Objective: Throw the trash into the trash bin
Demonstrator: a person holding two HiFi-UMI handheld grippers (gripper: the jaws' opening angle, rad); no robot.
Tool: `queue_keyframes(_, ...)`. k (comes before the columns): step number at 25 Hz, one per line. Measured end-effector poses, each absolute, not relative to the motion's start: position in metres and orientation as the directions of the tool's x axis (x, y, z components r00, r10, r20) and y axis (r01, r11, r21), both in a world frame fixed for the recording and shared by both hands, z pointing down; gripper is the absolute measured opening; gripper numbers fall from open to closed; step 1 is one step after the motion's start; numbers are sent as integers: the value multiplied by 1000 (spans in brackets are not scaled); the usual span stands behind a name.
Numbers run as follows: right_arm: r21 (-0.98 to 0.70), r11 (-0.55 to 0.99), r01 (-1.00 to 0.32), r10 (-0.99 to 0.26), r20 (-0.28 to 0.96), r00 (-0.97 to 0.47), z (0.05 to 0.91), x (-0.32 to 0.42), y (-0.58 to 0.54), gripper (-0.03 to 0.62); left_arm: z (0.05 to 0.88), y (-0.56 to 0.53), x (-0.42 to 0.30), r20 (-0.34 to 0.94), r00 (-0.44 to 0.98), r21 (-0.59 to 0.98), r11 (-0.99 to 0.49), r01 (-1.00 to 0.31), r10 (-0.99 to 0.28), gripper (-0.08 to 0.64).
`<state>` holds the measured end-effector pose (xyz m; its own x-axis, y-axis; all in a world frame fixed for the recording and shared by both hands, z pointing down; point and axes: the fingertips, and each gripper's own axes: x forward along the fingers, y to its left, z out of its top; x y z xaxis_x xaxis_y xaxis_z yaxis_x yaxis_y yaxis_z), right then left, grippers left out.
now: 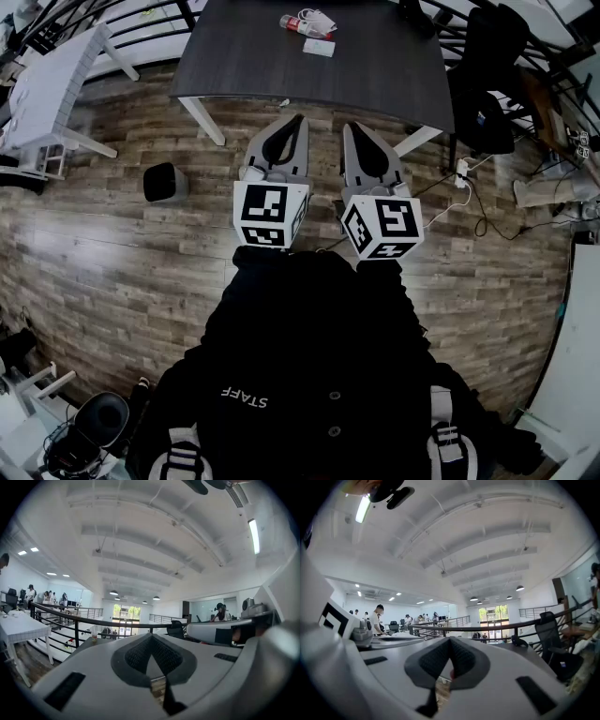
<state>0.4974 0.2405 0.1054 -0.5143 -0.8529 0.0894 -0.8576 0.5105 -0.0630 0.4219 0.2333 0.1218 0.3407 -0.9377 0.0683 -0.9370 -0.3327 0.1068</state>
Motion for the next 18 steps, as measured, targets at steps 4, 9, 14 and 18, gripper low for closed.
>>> queue_keyframes(4,-71,496,-865,-862,82,-501,106,496,237,14,121,230,420,65,353,108,-345,-932,-934,2)
queue_keyframes(9,-66,486,-871,-869,70,-490,106,493,234,14,124,227,415,71,352,108,-343,-933,-933,2)
queue_keyframes(14,-54,491,-870,-867,69,-494,112,482,234,14,133,226,407,82,354,108,-345,-933,-932,2)
queue_keyframes(18,-61,488,-871,-867,83,-492,121,475,232,14,145,226,397,101,354,113,-343,-933,-930,2)
